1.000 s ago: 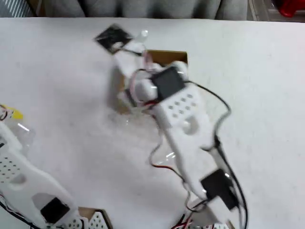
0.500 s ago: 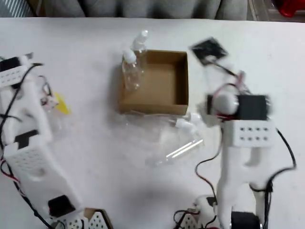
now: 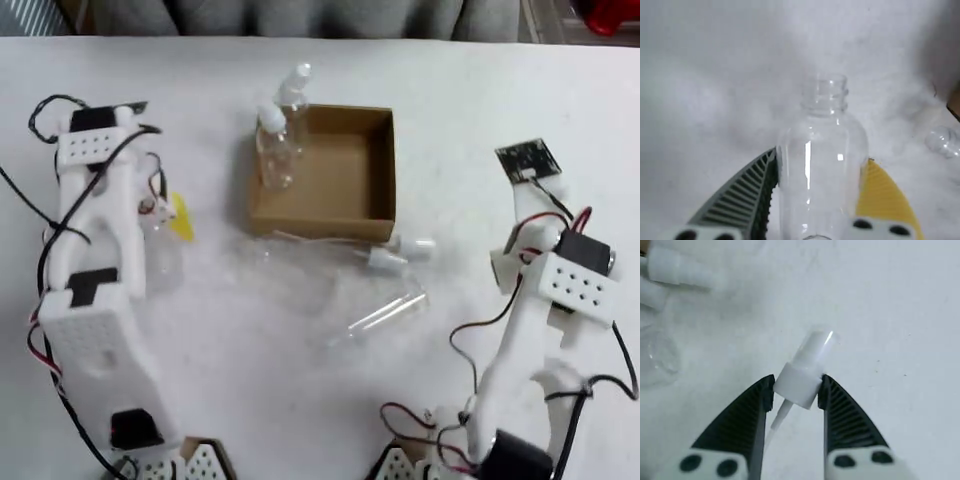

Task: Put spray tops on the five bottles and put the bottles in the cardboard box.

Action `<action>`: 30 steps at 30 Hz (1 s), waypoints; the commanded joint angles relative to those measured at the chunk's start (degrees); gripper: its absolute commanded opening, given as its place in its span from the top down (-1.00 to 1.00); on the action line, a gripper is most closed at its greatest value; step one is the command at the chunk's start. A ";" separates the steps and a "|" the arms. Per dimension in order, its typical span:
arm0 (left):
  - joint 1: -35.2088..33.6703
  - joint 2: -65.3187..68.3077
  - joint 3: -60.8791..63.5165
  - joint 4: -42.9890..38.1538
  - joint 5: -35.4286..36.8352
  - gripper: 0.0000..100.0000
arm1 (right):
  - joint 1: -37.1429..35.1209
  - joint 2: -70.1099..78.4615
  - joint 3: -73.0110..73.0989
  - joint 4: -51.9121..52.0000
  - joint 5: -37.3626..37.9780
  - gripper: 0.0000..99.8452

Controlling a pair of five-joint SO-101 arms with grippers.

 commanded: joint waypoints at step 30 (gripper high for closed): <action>2.15 -29.76 51.08 -39.12 -8.79 0.95 | 3.82 13.58 -7.21 -0.66 -23.91 0.77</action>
